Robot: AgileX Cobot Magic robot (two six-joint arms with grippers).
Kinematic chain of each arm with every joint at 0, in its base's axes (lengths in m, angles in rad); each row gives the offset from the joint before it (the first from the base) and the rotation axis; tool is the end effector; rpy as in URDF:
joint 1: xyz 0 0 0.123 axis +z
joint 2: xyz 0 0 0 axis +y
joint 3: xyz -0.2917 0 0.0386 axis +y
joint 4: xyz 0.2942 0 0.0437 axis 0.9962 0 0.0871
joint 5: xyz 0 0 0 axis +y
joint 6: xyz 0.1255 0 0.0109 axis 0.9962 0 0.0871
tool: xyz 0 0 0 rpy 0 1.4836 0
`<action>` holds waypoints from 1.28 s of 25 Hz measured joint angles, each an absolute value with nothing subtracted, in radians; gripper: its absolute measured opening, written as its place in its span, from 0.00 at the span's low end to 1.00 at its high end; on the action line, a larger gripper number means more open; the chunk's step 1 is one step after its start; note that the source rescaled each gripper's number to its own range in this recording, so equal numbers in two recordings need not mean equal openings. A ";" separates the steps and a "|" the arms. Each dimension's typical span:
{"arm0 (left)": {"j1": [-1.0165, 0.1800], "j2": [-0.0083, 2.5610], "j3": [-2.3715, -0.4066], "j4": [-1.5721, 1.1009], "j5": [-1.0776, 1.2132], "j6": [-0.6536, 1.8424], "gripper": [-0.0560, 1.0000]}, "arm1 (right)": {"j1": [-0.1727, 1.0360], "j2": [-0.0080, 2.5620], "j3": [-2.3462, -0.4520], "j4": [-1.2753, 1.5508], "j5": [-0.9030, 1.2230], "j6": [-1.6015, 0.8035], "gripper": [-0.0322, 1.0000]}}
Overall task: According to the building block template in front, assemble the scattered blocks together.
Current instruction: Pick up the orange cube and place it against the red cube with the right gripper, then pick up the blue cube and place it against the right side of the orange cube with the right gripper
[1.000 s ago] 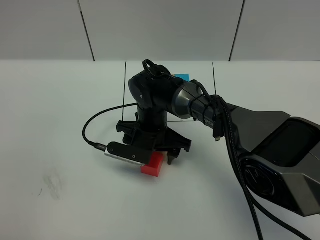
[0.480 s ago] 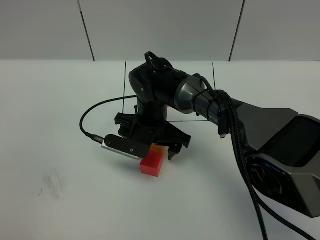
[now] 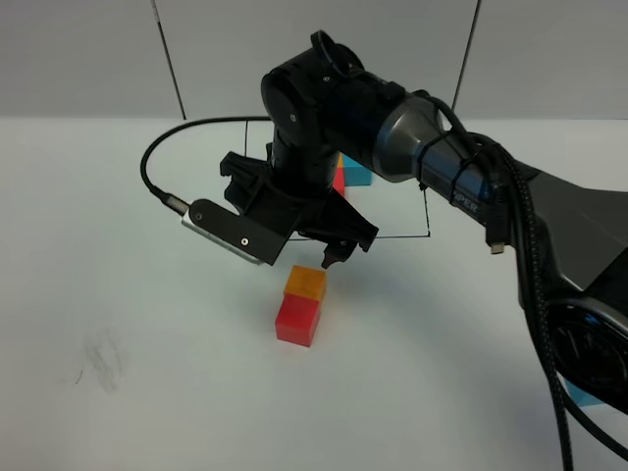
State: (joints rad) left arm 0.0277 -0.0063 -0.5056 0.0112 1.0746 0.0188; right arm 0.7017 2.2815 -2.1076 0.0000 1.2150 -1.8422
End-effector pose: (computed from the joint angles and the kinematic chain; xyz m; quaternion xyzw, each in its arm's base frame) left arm 0.0551 0.0028 0.2842 -0.0041 0.8537 0.0177 0.5204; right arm 0.4203 0.3552 0.1896 -0.9470 0.2918 -0.0724 0.1129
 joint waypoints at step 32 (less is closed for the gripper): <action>0.028 -0.006 -0.506 0.011 1.075 0.019 0.06 | 0.545 2.114 -2.066 -0.119 1.218 -0.425 0.03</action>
